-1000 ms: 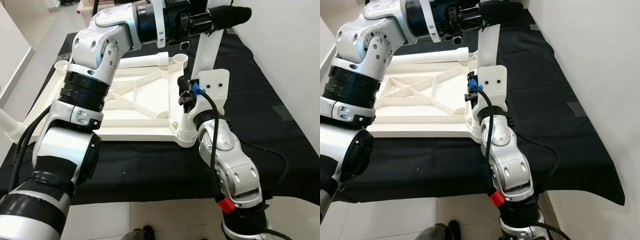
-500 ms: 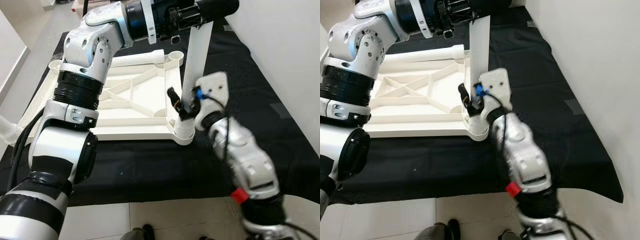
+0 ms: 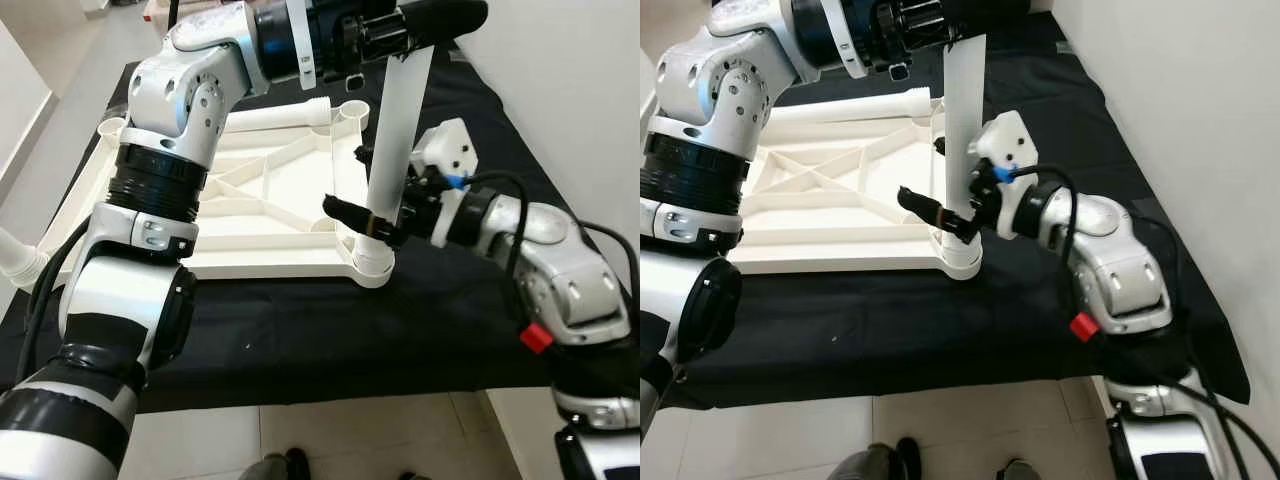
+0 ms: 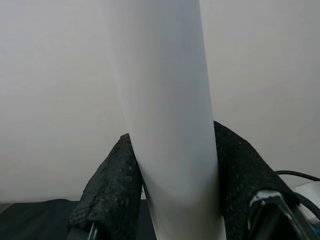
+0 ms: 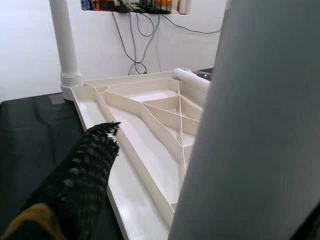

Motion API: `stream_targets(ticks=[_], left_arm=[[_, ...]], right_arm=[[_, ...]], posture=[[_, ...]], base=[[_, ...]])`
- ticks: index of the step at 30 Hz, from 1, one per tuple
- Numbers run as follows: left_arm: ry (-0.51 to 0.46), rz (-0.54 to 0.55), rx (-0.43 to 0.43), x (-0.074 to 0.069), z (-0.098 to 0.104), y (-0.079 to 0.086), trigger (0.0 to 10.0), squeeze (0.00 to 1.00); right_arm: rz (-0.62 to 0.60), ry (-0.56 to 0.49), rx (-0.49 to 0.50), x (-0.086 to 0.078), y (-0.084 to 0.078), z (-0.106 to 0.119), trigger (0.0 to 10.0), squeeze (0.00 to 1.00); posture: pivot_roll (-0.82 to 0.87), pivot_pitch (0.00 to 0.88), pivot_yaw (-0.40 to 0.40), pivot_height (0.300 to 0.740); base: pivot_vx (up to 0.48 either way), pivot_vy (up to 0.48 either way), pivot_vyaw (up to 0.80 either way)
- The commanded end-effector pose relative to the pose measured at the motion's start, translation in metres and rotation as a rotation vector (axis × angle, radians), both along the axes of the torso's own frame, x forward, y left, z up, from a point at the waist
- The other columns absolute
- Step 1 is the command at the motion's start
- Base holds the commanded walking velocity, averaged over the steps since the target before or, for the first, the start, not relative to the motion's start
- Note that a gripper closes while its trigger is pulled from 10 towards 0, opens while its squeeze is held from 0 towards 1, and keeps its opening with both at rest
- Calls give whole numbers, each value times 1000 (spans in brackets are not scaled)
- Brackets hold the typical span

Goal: Building children table

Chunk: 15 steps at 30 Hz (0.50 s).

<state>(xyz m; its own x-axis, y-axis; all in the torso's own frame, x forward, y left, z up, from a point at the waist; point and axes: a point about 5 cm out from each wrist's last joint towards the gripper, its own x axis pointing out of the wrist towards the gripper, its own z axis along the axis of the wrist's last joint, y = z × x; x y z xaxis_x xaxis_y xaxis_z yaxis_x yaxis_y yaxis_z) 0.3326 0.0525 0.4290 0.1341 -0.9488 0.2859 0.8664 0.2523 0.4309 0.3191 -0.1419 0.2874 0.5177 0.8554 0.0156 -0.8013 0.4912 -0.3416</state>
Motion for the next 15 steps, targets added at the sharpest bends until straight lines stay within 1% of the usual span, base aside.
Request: stream_targets(ticks=[1,3,4,7,15], left_arm=[[2,26,47,2,-8,-1,0,0],[2,26,47,2,-8,-1,0,0],[1,25,46,2,-7,-1,0,0],[-2,26,45,2,-6,0,0,0],[-3,25,52,2,-7,0,0,0]], right_arm=[[116,-9,16,1,9,4,745,0],[116,-9,16,1,9,4,745,0],[131,-12,7,2,8,4,0,0],[170,-9,-12,3,7,2,0,0],[198,-1,-23,5,5,-2,0,0]], posture=[[40,218,98,740],[40,218,98,740],[48,219,100,740],[50,219,99,740],[42,214,100,740]], base=[[0,0,0],[0,0,0],[0,0,0],[0,0,0],[0,0,0]])
